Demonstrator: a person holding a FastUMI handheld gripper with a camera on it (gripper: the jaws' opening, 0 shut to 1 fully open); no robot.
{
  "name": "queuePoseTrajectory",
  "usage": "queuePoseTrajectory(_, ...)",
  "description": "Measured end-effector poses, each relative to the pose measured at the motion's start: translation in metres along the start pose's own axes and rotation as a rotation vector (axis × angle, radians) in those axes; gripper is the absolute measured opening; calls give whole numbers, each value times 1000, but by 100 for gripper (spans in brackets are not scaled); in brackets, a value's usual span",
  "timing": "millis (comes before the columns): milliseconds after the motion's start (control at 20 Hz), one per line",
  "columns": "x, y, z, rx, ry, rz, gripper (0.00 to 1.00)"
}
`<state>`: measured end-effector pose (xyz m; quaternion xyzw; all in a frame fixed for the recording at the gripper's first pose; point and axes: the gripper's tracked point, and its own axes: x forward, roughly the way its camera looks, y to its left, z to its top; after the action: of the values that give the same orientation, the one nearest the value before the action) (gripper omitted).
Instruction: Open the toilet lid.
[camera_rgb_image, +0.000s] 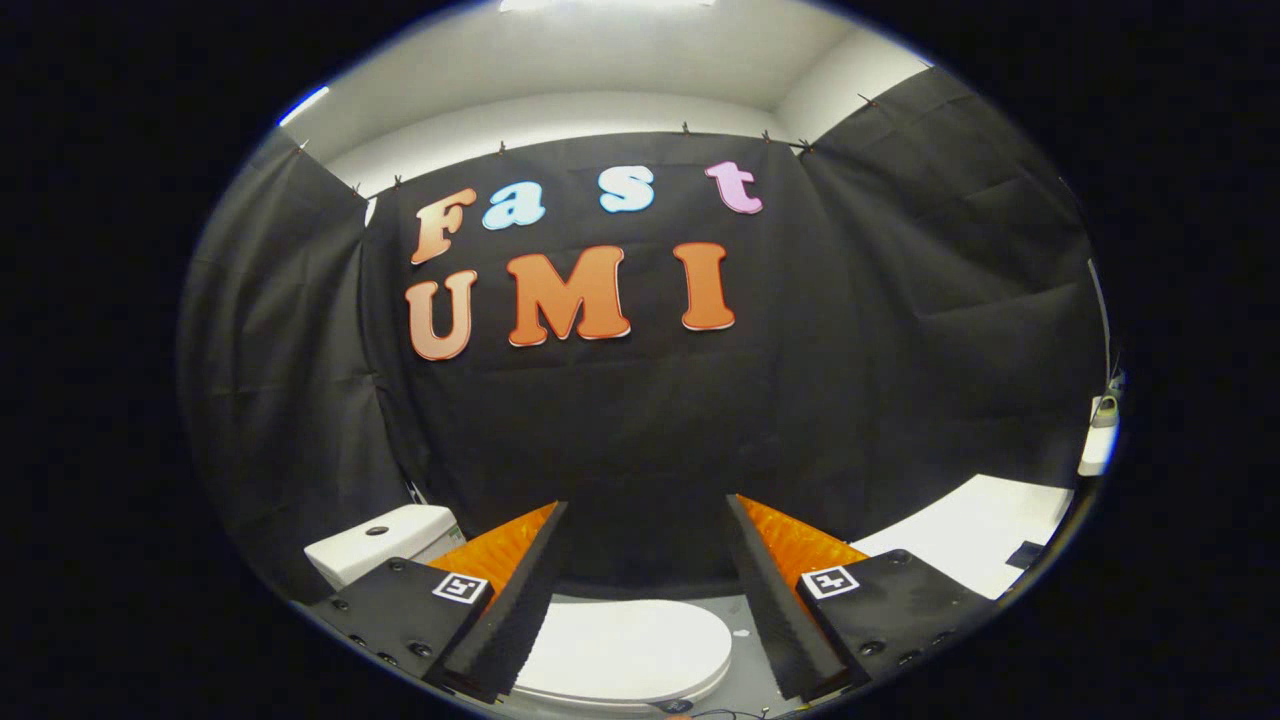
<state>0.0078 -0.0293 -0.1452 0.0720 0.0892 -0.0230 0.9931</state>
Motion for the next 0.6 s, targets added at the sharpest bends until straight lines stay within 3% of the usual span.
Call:
queuePoseTrajectory(250,7,-23,-66,144,95,-23,100)
queuePoseTrajectory(600,13,-70,-196,285,304,-79,98)
